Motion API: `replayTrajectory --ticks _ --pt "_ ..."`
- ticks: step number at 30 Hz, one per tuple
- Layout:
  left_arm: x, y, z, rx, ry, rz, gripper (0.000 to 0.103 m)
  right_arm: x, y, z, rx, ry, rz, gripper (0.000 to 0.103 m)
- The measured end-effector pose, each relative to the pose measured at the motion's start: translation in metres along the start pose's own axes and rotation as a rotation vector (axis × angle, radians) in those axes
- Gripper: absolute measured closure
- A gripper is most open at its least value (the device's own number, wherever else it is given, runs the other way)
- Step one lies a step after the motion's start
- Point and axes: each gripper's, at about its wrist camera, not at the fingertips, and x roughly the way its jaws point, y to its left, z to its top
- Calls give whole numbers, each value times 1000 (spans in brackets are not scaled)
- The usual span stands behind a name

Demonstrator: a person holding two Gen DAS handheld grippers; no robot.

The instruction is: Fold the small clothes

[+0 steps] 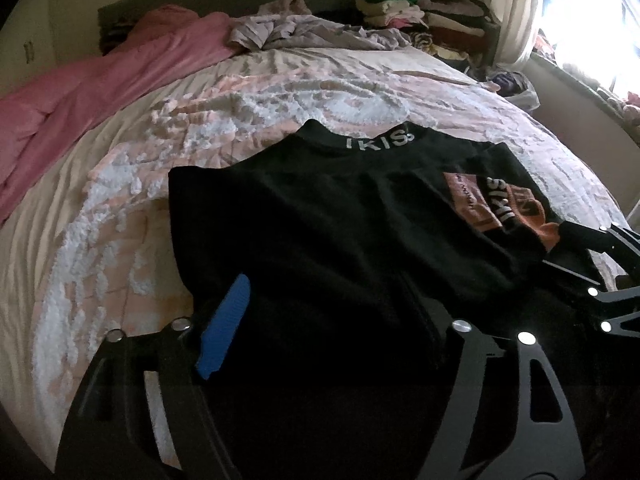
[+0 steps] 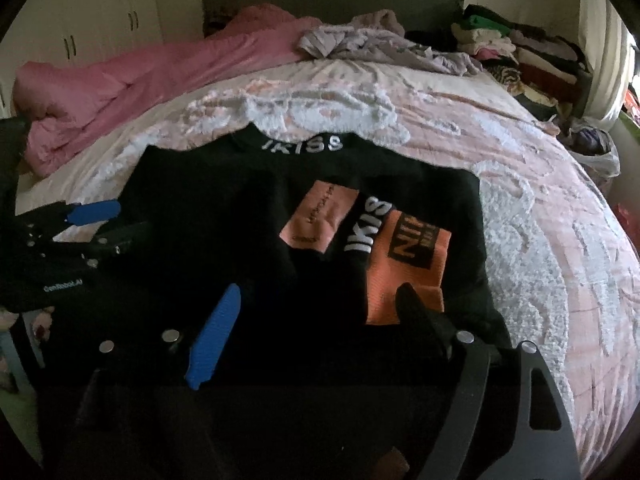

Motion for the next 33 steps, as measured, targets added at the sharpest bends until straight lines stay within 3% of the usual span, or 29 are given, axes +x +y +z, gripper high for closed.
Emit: replayTrajectory --ticks 2,11,33 --pt "-4 0 1 -2 -7 3 31 -5 0 1 8 -11 -10 9" --pt "-17 4 6 -19 -33 15 10 -21 -8 2 44 -51 -16 5" --pt "-50 3 6 -31 -97 14 10 -55 -9 -3 57 -101 -33 5"
